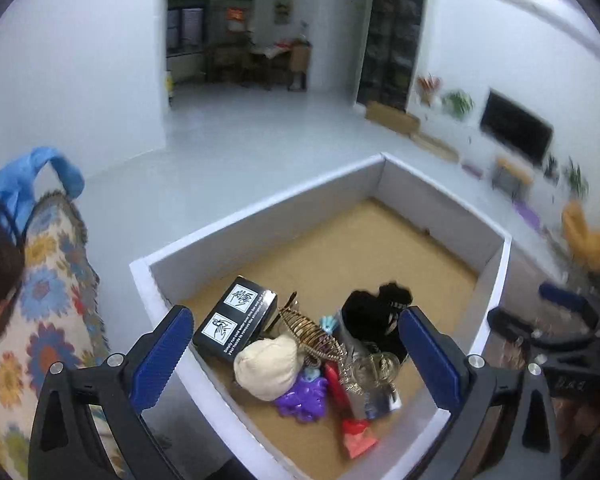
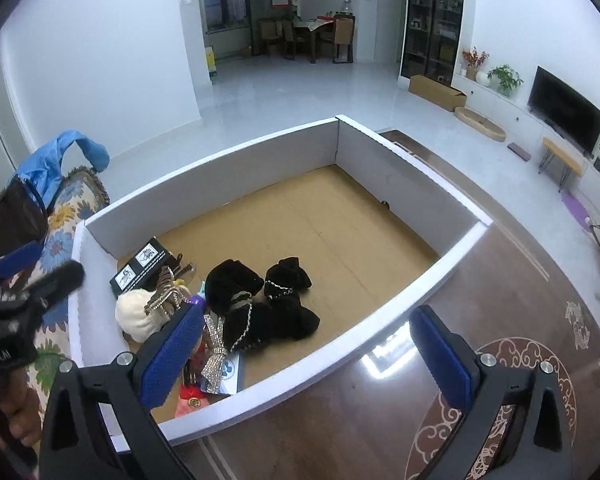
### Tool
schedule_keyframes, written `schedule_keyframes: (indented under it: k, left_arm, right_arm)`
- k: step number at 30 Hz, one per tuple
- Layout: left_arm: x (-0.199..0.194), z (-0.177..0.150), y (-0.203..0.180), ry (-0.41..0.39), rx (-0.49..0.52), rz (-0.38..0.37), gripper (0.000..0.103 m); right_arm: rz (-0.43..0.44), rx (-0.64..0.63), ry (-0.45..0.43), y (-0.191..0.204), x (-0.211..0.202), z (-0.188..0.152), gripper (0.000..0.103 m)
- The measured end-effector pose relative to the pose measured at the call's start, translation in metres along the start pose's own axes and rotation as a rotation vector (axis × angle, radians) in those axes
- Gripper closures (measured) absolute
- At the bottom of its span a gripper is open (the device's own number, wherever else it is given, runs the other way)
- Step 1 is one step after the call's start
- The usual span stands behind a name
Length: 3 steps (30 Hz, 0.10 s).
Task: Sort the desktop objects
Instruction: 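Carry the gold clip and black pouch over the bin and open both tools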
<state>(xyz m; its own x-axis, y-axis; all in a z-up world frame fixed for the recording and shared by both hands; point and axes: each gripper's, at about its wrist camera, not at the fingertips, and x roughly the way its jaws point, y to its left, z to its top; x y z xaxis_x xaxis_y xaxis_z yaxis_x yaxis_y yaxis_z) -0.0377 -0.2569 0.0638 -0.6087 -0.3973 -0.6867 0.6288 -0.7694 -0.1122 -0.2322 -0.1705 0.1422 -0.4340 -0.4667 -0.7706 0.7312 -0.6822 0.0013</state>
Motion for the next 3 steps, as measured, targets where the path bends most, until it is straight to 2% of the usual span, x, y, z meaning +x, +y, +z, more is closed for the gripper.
schedule_keyframes:
  k: [1, 3]
  left_arm:
    - [-0.0012, -0.0009, 0.0021, -0.001, -0.014, -0.030, 0.000]
    - [-0.0068, -0.0022, 0.0009, -0.030, 0.002, -0.007, 0.000]
  right_arm:
    - [-0.001, -0.006, -0.002, 0.0010, -0.0001, 0.0001, 0.000]
    - [-0.002, -0.017, -0.006, 0.0030, 0.0005, 0.0007, 0.000]
